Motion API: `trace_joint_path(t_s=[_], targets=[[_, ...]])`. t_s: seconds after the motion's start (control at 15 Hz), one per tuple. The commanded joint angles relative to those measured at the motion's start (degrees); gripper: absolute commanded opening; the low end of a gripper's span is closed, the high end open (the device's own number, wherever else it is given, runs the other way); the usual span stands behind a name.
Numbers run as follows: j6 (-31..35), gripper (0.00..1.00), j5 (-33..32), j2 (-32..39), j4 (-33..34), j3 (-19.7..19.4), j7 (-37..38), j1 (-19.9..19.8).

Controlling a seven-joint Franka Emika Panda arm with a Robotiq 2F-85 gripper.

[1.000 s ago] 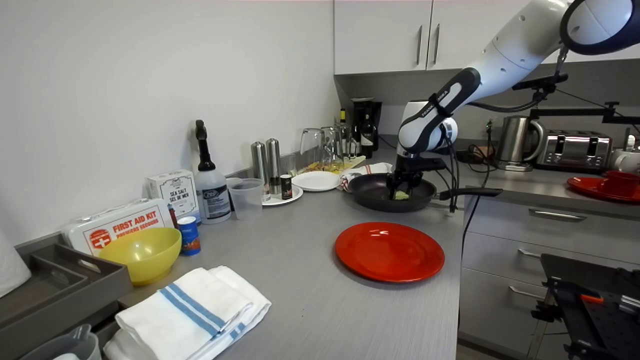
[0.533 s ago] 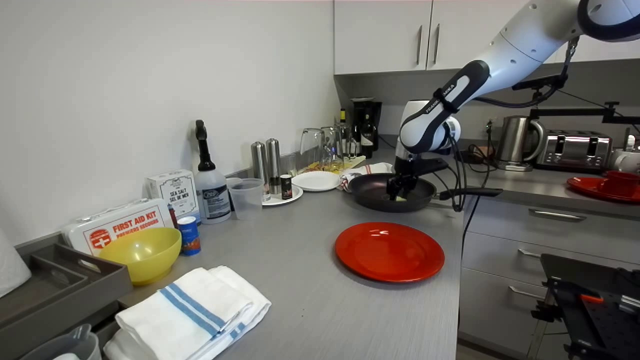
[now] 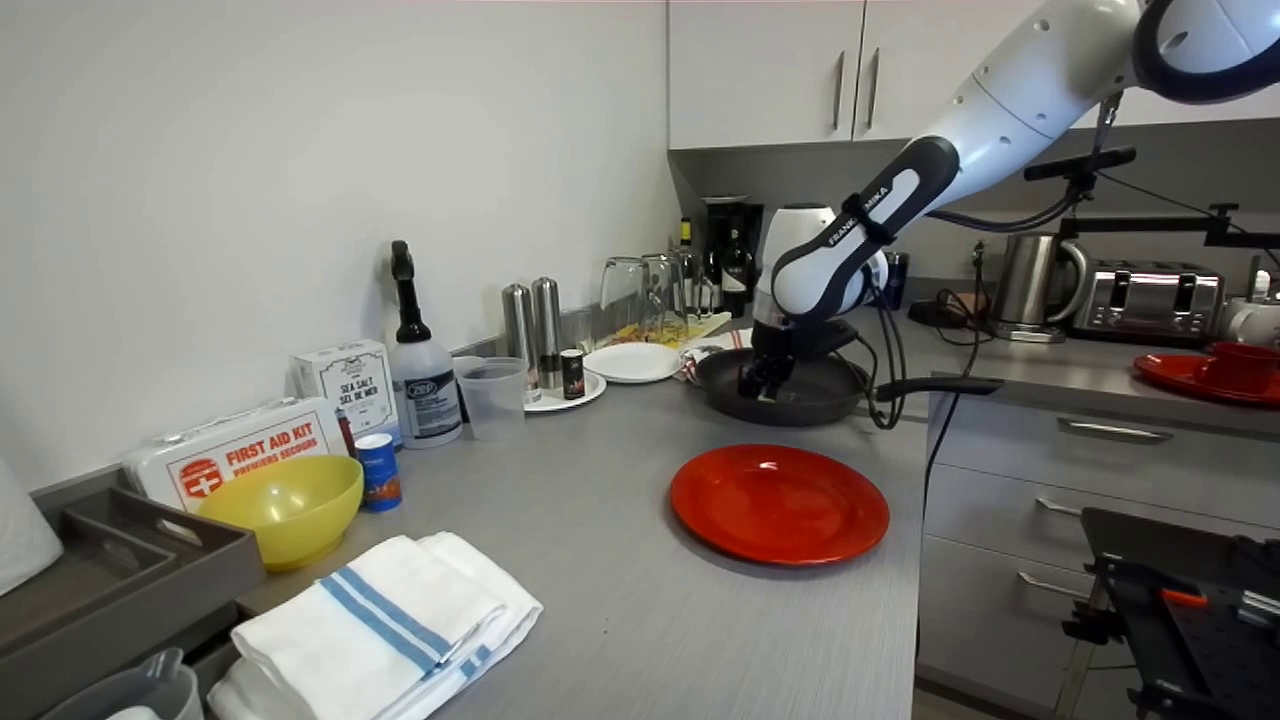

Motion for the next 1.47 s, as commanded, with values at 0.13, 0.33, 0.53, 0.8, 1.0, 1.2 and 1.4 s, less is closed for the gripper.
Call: trace_joint_path(t_s=[0.13, 0.33, 0.53, 0.8, 1.0, 1.2, 1.4], targets=[[2.73, 0.39, -1.66, 7.53, 8.65, -0.49, 4.11, 3.4], [3.71, 0.39, -1.6, 9.5, 11.73, -1.78, 6.35, 3.81], [3.99, 0.39, -1.16, 12.35, 15.85, -4.03, 10.8, 3.95], [-0.82, 0.39, 0.36, 15.01, 21.39, -5.1, 15.28, 2.36], [-3.51, 0.39, 0.44, 17.08, 25.23, -6.27, 18.95, 1.46], [-4.45, 0.39, -0.07, 19.36, 27.8, -8.7, 23.74, 1.03], [-4.75, 0.39, -0.1, 19.89, 27.71, -10.36, 26.67, 0.4]])
